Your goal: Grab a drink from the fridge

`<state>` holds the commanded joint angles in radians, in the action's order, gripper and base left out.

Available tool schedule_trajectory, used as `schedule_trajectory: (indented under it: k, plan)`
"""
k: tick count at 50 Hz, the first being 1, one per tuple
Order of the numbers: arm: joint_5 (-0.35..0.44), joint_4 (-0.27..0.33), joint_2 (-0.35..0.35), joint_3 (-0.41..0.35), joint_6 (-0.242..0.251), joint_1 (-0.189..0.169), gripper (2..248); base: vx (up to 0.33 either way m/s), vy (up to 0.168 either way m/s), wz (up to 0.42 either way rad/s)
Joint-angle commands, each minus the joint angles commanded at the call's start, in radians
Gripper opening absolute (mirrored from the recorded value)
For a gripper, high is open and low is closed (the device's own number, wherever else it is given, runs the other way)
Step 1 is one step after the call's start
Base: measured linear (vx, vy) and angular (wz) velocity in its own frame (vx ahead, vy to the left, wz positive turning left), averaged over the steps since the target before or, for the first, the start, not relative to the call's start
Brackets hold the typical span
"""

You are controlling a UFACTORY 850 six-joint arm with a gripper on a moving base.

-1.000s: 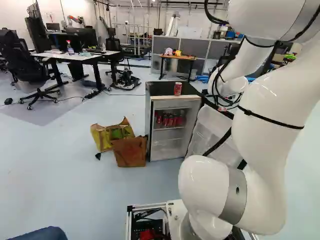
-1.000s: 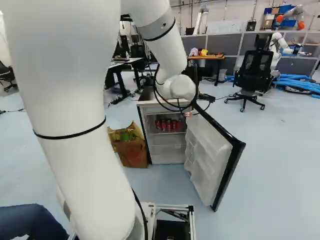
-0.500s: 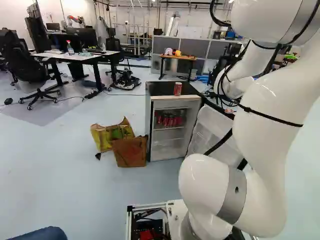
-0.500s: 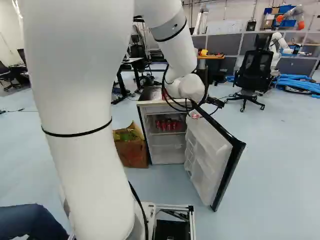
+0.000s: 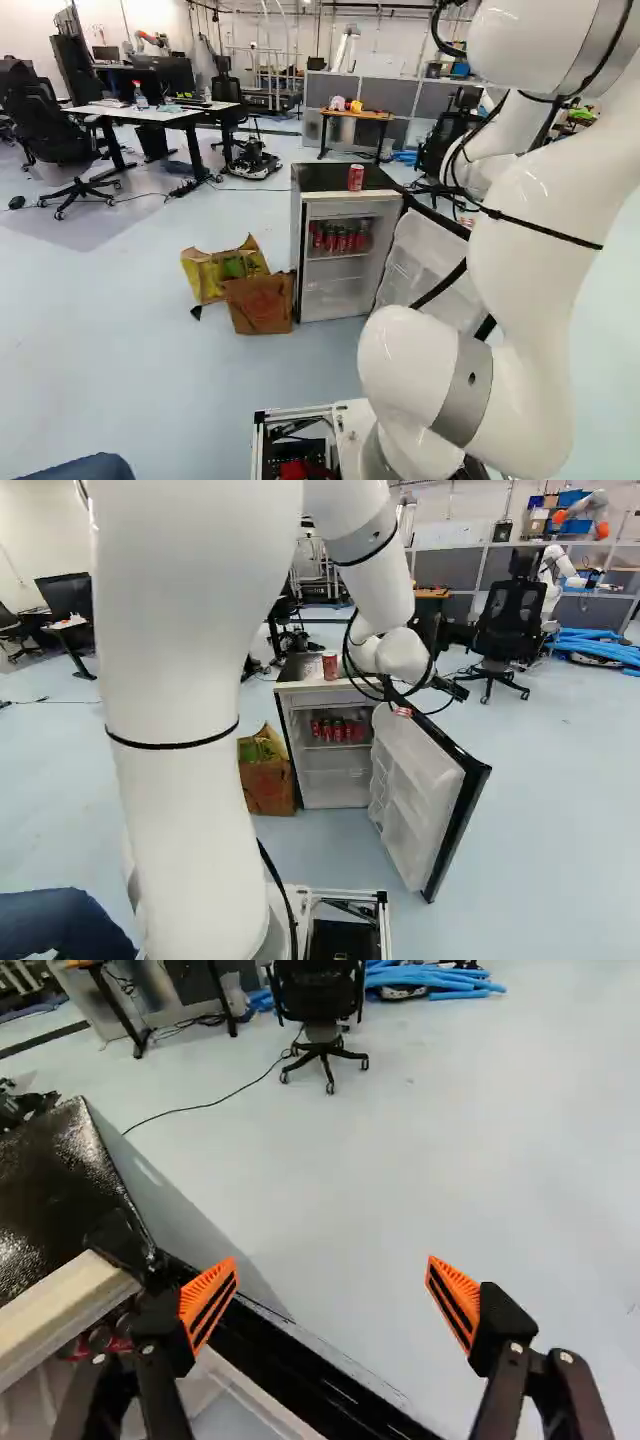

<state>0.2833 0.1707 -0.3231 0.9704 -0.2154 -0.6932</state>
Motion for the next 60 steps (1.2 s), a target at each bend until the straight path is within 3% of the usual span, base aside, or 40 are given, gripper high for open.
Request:
schedule_trajectory:
  k: [14, 34, 60]
  plan:
    - [-0.023, -0.051, -0.039, 0.048, 0.0, -0.031, 247, 0.0, 0.0, 0.0]
    - [-0.143, -0.122, -0.106, 0.131, 0.0, -0.068, 247, 0.0, 0.0, 0.0]
    - [-0.317, -0.172, -0.224, 0.286, 0.0, -0.077, 247, 0.0, 0.0, 0.0]
